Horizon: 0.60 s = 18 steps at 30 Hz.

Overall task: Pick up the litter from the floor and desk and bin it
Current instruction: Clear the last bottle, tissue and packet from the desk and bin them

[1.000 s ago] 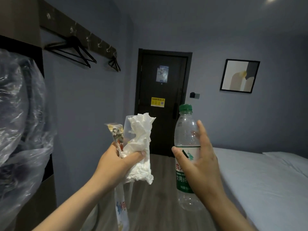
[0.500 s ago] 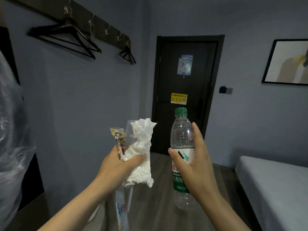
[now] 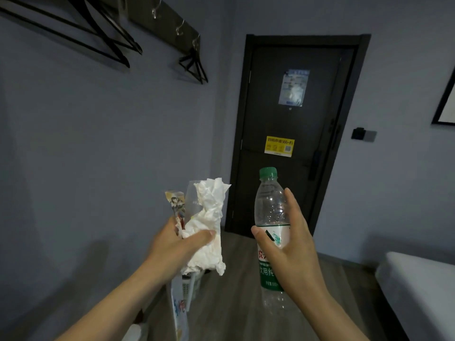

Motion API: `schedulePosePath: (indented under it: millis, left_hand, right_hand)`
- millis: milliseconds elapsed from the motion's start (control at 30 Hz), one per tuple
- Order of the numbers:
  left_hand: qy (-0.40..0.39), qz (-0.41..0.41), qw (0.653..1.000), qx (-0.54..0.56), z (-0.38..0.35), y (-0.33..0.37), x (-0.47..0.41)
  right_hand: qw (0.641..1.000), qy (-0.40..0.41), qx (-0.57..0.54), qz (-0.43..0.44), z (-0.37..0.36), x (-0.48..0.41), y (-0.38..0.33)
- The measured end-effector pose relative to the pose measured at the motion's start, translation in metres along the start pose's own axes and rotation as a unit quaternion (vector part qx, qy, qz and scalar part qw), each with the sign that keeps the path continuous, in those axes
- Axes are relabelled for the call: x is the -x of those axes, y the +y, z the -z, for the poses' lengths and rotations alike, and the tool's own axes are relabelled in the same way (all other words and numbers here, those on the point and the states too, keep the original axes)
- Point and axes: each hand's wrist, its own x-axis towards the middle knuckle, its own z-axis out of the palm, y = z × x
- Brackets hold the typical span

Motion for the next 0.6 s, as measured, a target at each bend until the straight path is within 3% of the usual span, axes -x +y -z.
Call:
schedulePosePath:
  millis: [600]
  left_hand:
    - [0.022,0.033,0.998,-0.041,-0.068,-0.060,-0.317]
  right_hand:
    - [0.999,-0.024,-0.023,-0.030,-0.111,-0.251,0.215]
